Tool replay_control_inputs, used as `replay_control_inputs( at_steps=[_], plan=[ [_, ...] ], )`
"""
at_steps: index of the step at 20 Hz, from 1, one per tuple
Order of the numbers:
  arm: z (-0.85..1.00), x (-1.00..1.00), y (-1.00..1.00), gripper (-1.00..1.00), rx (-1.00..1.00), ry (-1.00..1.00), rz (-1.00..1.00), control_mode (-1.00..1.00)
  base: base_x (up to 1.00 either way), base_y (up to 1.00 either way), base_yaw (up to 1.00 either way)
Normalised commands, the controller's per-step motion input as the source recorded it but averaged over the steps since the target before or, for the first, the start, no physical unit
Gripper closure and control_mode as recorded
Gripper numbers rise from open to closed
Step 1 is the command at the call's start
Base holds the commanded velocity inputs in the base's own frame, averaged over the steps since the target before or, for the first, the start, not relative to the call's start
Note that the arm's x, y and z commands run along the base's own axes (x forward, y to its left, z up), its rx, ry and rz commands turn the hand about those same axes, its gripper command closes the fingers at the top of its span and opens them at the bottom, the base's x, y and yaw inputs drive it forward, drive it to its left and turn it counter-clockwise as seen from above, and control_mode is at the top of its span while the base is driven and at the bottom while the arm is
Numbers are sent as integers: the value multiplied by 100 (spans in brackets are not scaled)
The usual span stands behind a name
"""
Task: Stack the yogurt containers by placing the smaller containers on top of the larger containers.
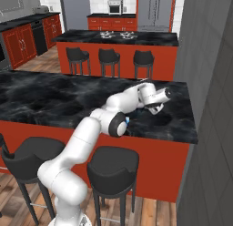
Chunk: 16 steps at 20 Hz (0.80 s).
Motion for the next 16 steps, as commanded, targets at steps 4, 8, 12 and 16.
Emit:
replay_control_inputs(
  at_steps=[4, 8, 12, 16],
  plan=[
    [32, -8, -1, 100, 1, -9, 0, -100, 0, 0, 0],
    [31, -14, 0, 100, 0, -3, 1, -100, 0, 0, 0],
    [24, -9, 0, 100, 0, 0, 1, -100, 0, 0, 0],
    [22, -14, 0, 100, 0, 0, 1, -100, 0, 0, 0]
  ],
)
